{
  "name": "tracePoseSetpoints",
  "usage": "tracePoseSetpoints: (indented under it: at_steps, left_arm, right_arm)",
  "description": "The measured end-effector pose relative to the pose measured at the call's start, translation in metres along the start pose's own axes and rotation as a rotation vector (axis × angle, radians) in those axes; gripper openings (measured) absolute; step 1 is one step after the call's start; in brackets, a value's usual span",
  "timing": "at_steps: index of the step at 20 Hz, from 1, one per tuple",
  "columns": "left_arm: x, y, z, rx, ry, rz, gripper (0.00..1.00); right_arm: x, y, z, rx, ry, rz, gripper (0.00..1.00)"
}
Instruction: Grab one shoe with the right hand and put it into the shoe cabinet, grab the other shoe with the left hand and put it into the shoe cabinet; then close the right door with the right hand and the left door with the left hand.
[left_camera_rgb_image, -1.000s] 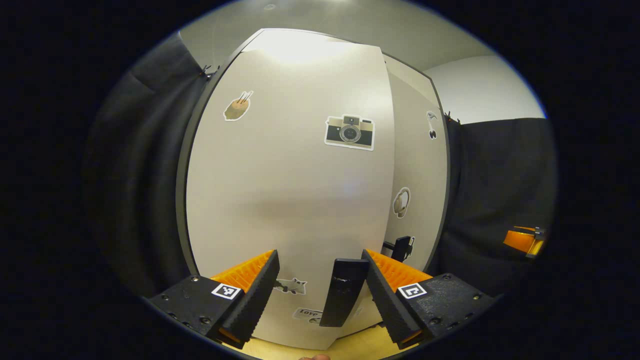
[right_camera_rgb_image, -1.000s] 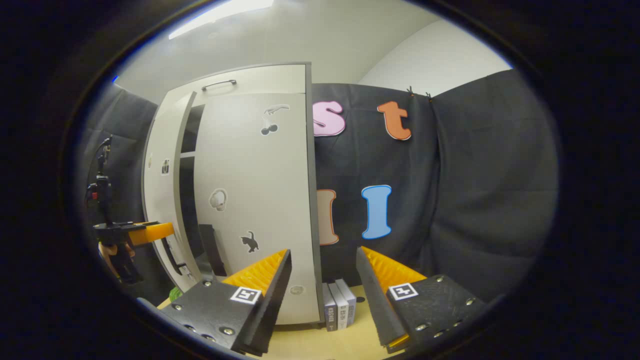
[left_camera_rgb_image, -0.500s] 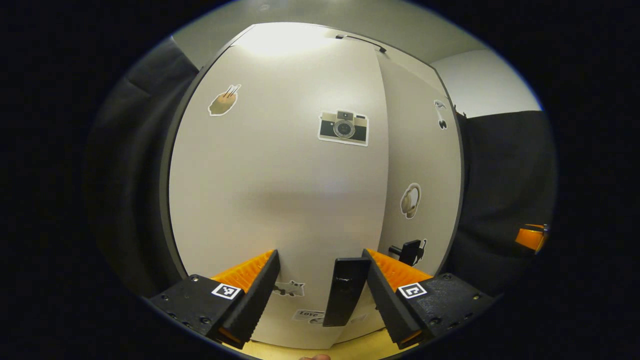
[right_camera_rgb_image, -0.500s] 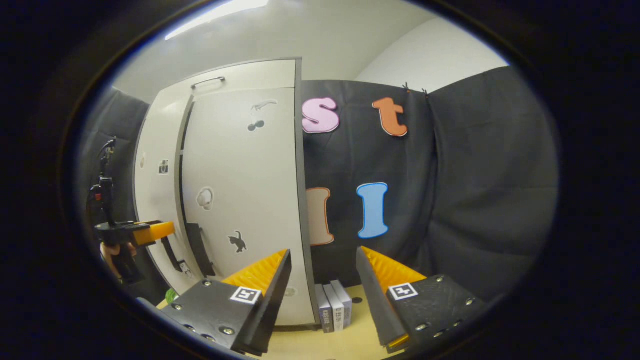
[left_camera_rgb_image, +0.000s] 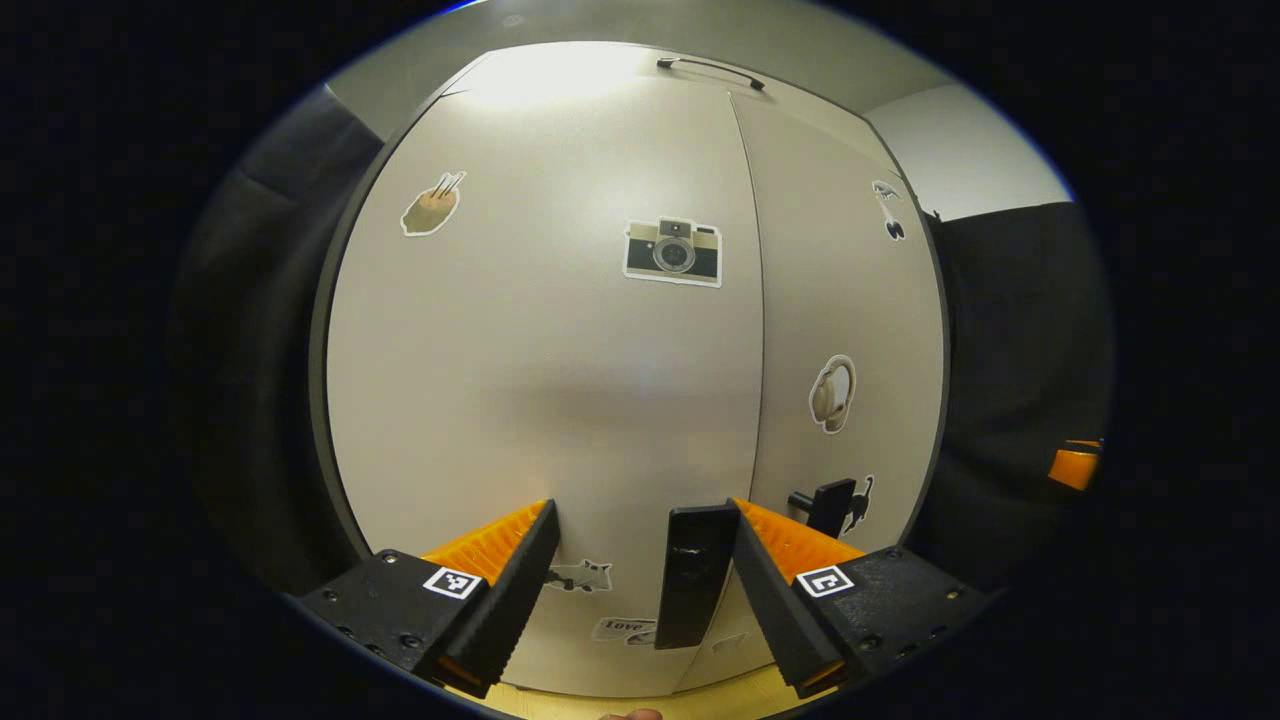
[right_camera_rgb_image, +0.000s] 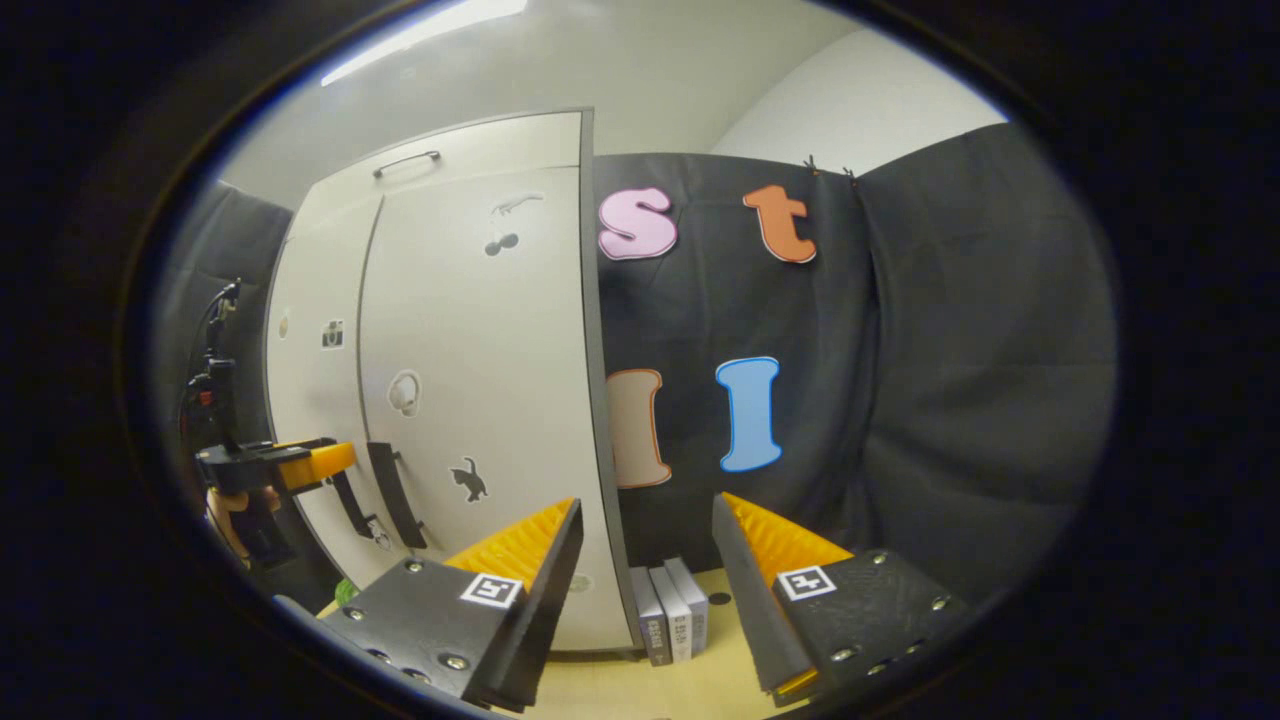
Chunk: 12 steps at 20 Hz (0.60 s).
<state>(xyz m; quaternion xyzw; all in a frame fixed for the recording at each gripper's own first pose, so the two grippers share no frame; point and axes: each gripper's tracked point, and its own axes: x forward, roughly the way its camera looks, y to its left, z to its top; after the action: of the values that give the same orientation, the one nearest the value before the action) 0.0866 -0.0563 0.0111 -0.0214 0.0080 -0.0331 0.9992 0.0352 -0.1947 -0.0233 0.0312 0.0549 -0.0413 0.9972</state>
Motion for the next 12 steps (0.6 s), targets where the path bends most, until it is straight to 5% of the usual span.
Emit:
tracePoseSetpoints:
  at_steps: [12]
  left_arm:
    - [-0.022, -0.002, 0.014, 0.023, 0.007, 0.045, 0.98]
  right_arm:
    - [-0.003, 0.002, -0.003, 0.019, 0.008, 0.056, 0.78]
